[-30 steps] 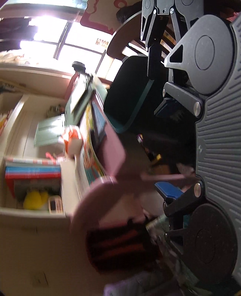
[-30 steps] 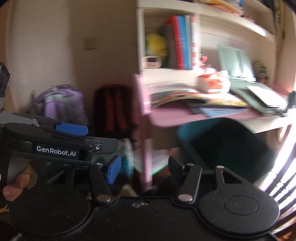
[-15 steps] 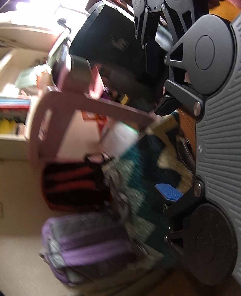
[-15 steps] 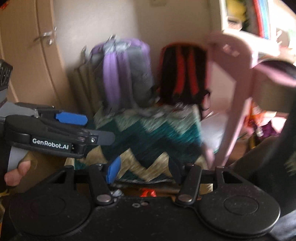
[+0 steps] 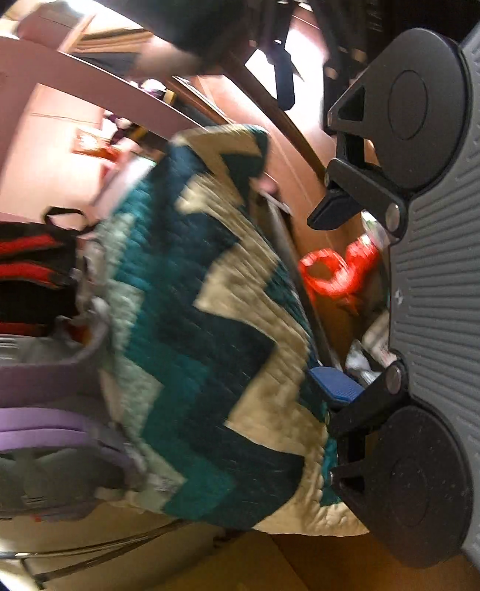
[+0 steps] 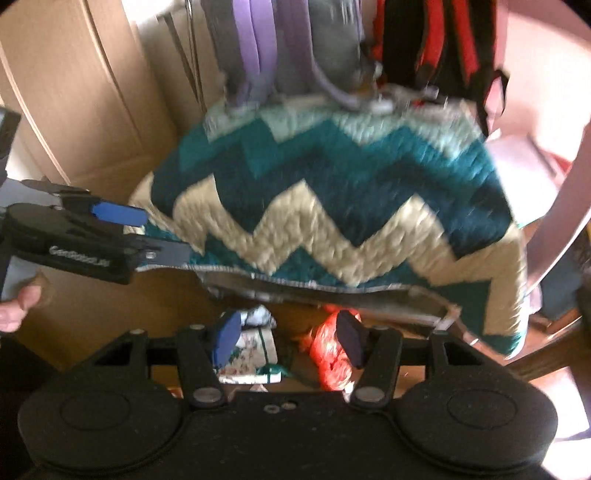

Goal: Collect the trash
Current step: 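Move both open grippers down to the trash under the quilted stool, then grasp the grey plastic bag with left gripper while right gripper grasps the red plastic bag, then lift both bags and carry them over the teal trash bin, then open both grippers to drop the bags into the bin, then move both open grippers back down to the trash under the stool, then grasp the brown snack wrapper with left gripper while right gripper grasps the white-green plastic bag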

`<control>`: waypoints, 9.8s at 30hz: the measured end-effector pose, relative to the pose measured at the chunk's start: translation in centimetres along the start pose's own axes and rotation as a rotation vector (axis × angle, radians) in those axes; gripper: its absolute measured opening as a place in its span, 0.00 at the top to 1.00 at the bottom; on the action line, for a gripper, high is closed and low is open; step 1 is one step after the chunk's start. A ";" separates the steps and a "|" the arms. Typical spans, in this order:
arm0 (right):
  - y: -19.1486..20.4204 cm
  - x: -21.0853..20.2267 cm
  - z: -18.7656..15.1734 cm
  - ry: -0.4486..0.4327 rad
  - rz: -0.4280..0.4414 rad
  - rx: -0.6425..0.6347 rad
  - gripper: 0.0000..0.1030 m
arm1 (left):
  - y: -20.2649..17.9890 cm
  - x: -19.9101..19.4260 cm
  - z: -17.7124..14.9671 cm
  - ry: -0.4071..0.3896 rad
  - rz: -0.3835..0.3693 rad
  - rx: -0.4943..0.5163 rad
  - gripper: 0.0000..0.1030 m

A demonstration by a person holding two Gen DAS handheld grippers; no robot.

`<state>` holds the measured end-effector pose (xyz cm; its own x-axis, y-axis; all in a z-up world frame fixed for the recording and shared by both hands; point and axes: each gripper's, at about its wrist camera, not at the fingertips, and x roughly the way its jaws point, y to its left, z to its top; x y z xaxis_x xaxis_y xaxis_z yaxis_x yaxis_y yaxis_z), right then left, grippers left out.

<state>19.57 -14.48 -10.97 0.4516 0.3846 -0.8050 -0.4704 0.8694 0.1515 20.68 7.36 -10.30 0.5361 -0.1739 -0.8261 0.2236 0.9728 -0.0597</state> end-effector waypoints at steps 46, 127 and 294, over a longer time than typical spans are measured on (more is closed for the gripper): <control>-4.3 36.8 -12.4 0.489 -0.107 -0.127 0.44 | 11.6 39.5 -14.7 0.318 0.086 0.140 0.38; -8.2 -36.4 -2.2 -0.520 -0.335 0.039 0.84 | -28.5 -19.0 11.2 -0.384 -0.139 0.297 0.63; -13.0 37.6 -18.6 0.644 -0.199 0.464 0.59 | -2.2 45.3 -11.3 0.453 -0.046 0.046 0.41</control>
<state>28.52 -17.07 -53.85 -0.0967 0.0785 -0.9922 -0.0020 0.9969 0.0791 35.30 -0.93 -53.90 0.1174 -0.1225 -0.9855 0.2803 0.9561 -0.0854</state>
